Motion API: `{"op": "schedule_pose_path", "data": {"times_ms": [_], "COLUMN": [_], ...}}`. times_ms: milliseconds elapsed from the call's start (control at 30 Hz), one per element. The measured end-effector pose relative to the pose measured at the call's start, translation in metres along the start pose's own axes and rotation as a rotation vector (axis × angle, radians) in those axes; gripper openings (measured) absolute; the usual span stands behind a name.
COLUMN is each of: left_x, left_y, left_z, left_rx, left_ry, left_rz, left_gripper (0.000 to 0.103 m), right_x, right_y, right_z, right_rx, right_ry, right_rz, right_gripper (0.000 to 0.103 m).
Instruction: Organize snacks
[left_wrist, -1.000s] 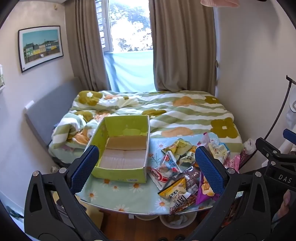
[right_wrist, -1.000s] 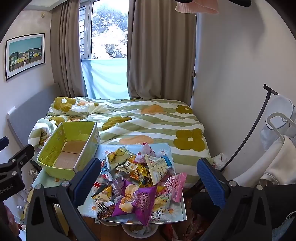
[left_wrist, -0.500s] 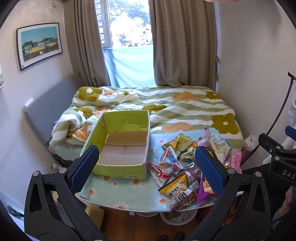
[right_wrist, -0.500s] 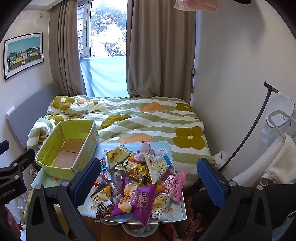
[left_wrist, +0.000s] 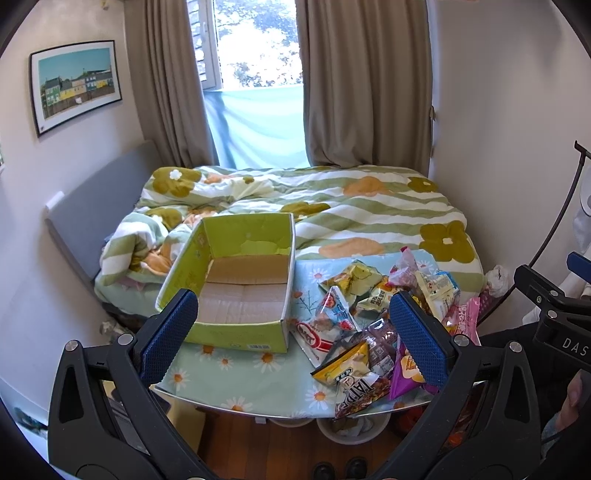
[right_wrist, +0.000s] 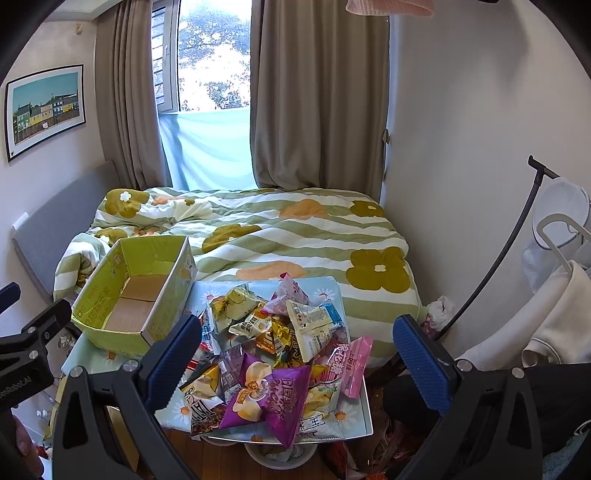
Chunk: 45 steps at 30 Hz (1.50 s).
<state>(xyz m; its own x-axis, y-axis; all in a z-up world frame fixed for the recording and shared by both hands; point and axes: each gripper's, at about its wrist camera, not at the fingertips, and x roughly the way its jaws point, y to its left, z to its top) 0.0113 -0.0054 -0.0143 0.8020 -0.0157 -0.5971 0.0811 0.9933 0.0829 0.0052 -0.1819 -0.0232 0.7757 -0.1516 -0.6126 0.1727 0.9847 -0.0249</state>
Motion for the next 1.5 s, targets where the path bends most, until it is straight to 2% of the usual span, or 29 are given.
{"op": "schedule_pose_path", "data": {"times_ms": [1500], "left_x": [-0.01], "left_y": [0.006], "left_z": [0.0], "left_rx": [-0.01], "left_ry": [-0.003], "left_rz": [-0.02], "left_gripper": [0.102], "right_x": [0.005], "right_y": [-0.009], "right_z": [-0.003], "right_rx": [0.01], "right_ry": [0.0], "right_rz": [-0.004], "right_gripper": [0.103]}}
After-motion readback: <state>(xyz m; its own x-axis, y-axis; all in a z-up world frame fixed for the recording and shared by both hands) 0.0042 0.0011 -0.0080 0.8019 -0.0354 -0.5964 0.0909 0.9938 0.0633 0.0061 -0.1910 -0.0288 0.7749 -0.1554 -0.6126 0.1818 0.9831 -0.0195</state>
